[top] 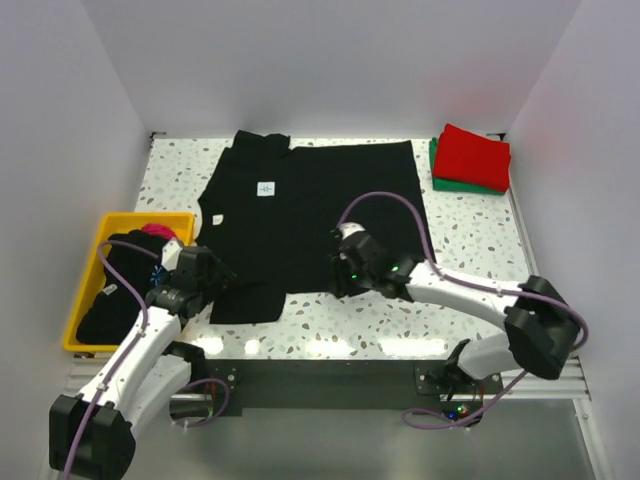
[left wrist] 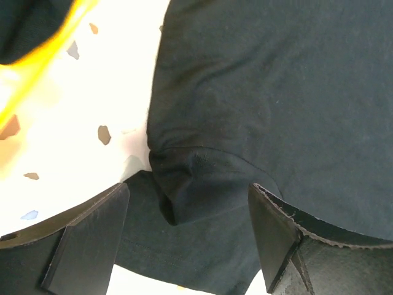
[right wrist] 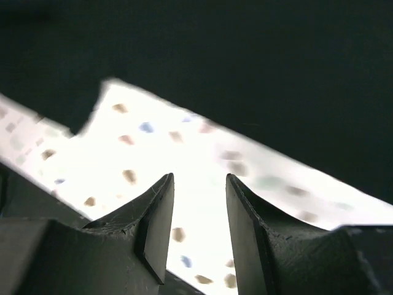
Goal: Fold and stack the t-shirts
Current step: Flatten the tshirt out, then fold the tshirt
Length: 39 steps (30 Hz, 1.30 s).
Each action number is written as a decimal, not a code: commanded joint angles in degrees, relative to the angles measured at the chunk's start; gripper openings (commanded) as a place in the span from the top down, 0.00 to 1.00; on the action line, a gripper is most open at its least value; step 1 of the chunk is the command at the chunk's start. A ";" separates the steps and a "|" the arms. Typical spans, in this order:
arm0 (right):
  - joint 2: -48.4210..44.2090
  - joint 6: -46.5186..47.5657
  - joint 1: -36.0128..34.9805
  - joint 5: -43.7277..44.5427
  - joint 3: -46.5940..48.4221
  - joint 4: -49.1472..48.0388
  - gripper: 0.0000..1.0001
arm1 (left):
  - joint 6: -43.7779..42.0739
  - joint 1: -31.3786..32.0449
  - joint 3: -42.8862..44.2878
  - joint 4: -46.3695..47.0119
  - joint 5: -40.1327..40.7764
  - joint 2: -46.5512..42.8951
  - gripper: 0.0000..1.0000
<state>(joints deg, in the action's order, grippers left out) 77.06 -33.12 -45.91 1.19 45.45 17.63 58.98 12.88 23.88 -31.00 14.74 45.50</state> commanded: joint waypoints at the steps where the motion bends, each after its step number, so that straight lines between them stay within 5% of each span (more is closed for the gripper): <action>1: 4.23 2.70 -11.17 7.32 6.65 -5.40 0.57 | 1.14 0.30 5.29 -3.00 4.06 0.03 0.16; 11: 24.97 13.43 -26.51 8.57 27.31 -13.14 0.60 | -4.92 -2.24 25.06 -11.18 13.38 1.62 0.10; 18: 37.10 15.98 -30.55 8.47 37.33 -17.36 0.59 | -13.00 -11.37 37.10 -10.40 9.18 2.67 0.09; 36: 49.50 15.54 -31.78 16.04 43.49 -17.36 0.59 | -14.16 -12.88 33.34 -6.53 1.17 3.55 0.09; 39: 49.95 15.20 -31.78 15.95 43.23 -16.93 0.64 | -13.98 -12.88 32.02 -6.09 0.55 3.46 0.09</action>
<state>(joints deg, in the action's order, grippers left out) 125.80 -18.33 -77.36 14.39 87.00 2.48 45.78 0.38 56.90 -39.92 16.84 49.74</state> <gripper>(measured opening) 0.392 0.907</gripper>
